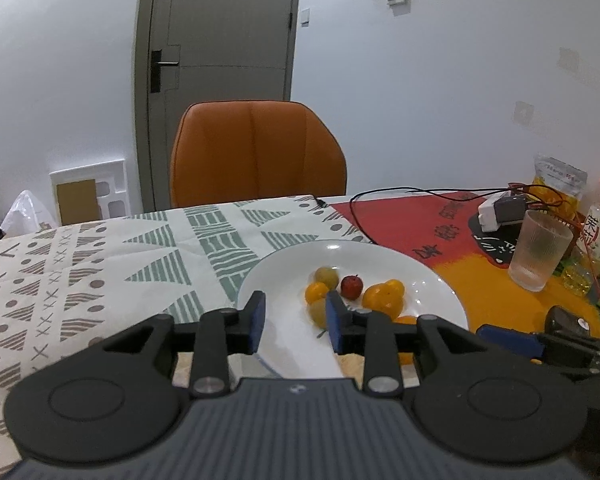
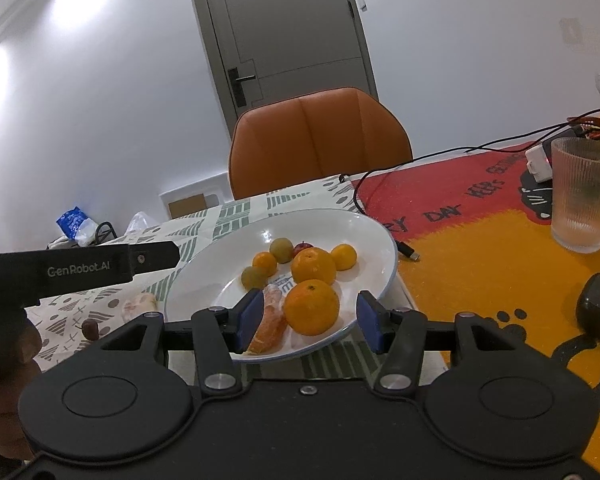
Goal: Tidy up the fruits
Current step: 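Open the left tool to drop the lime into the plate, then move both tools back toward the dark red plum on the tablecloth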
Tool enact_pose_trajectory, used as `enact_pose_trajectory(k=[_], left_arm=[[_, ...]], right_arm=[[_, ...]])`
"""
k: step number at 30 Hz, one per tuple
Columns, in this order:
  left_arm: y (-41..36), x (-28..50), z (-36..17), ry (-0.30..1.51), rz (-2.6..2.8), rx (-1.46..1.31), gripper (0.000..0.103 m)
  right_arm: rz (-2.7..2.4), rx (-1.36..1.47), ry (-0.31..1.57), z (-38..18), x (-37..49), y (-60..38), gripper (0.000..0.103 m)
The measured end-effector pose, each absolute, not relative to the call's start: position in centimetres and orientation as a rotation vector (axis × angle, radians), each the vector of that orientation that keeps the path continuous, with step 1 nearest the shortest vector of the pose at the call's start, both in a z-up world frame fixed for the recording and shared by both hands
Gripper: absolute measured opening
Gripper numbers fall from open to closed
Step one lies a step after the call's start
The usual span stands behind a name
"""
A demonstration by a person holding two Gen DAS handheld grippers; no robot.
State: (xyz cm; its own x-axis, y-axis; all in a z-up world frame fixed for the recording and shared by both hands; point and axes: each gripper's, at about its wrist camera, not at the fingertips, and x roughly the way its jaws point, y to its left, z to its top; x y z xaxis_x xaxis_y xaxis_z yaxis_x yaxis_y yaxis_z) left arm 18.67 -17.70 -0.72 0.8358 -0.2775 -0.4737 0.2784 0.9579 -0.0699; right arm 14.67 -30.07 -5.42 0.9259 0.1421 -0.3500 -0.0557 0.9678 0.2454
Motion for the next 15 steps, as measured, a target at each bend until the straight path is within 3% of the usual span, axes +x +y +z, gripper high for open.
enact_pose_trajectory(k=[13, 15], left_arm=[[-14.5, 17.9, -0.9, 0.523, -0.229, -0.020, 0.048], [-14.0, 17.8, -0.9, 0.529, -0.212, -0.023, 0.056]], right_arm=[[0.138, 0.216, 0.365, -4.8, 14.6, -28.1, 0.056], [0.142, 0.218, 0.367, -4.8, 14.6, -27.9, 0.057]])
